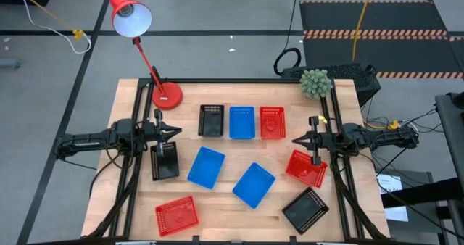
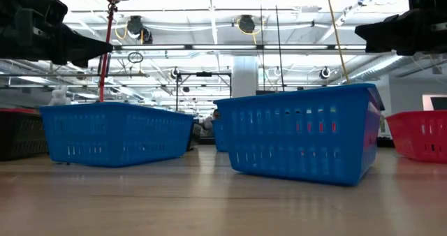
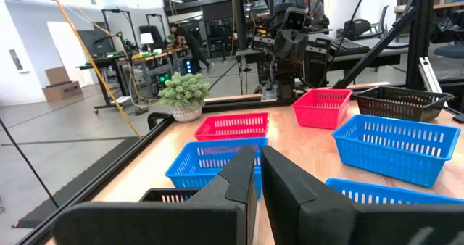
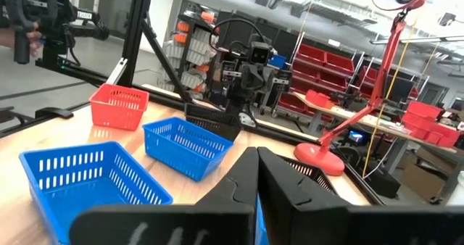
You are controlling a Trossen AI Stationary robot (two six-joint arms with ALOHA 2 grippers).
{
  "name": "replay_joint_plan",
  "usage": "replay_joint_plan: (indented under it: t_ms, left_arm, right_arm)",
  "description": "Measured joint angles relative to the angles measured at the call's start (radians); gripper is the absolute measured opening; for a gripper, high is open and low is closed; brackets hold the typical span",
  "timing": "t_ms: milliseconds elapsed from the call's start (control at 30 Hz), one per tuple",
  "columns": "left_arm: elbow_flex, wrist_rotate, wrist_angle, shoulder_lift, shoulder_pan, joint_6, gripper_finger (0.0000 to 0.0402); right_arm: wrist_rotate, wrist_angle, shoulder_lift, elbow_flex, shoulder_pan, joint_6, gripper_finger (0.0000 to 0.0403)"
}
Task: Stack baskets by color
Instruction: Stack the middle right red bin on the top red bin
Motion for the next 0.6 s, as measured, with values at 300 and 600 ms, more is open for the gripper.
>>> replay_joint_plan:
  t_ms: [300, 600]
  left_arm:
    - [0.0, 0.0, 0.0, 0.0, 0.0, 0.0, 0.0031]
    - [0.0, -0.001, 0.001, 0.0, 0.0, 0.0, 0.0031]
  right_arm:
    - [0.002, 0.014, 0.0, 0.0, 0.0, 0.001, 0.0]
    - [0.0, -0.011, 0.082, 0.127, 0.0, 0.11, 0.0]
